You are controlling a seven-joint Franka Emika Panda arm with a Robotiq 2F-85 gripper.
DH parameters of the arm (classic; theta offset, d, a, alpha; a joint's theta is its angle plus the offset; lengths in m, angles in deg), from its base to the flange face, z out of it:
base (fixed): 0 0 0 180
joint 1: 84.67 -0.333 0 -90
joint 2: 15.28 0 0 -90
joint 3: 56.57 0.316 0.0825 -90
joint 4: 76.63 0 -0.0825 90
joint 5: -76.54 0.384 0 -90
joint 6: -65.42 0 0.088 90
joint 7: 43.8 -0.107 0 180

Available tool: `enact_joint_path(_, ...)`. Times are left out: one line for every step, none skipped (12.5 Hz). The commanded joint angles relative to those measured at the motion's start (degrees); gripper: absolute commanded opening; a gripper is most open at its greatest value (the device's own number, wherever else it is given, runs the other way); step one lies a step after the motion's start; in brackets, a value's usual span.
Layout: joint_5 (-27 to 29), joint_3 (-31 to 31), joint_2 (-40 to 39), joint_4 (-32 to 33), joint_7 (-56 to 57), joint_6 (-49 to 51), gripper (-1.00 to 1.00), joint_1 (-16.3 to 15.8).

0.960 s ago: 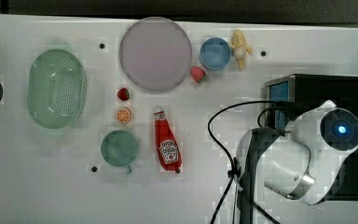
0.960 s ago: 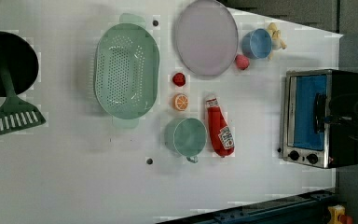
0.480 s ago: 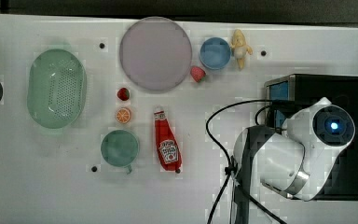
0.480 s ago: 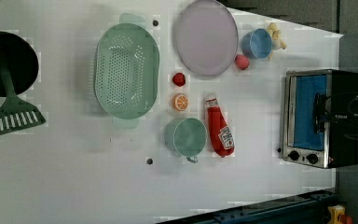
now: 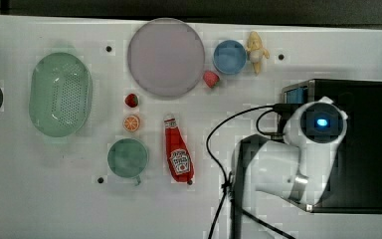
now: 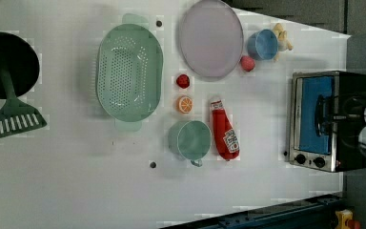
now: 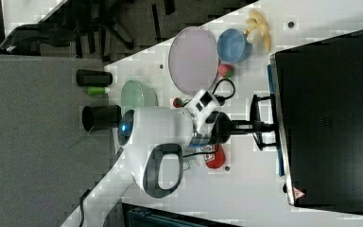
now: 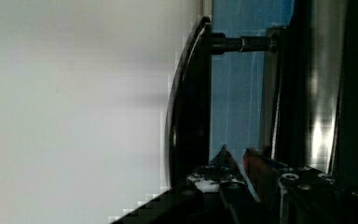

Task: Flap open oven.

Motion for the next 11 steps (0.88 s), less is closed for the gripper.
enact_joint_path(-6.23, 4.8, -1.3, 2.03, -15.03, -0.04, -0.65, -4.52)
enact_joint_path(-9.05, 5.41, -1.84, 2.28, -18.86, -0.02, -0.65, -5.03)
enact_joint_path(-11.58, 5.87, -2.68, 2.32, -22.09, 0.0, -0.65, -5.55)
enact_joint_path(-13.62, 6.41, -3.63, 2.33, -24.79, -0.01, -0.65, -6.03)
enact_joint_path(-15.31, 7.09, -4.69, 2.32, -27.06, -0.01, -0.65, -6.59)
enact_joint_path(-16.59, 7.64, -5.84, 2.27, -29.45, -0.02, -0.65, -7.23)
enact_joint_path(-17.84, 8.15, -7.05, 2.15, -31.87, -0.01, -0.65, -7.94)
enact_joint_path(-19.49, 8.44, -8.38, 1.94, -34.75, -0.01, -0.65, -8.72)
enact_joint_path(-21.68, 8.54, -9.79, 1.68, -38.07, 0.09, -0.65, -9.61)
enact_joint_path(-24.08, 8.56, -11.26, 1.46, -41.89, 0.11, -0.65, -10.55)
enact_joint_path(-26.8, 8.62, -12.76, 1.24, -44.61, 0.11, -0.65, -11.61)
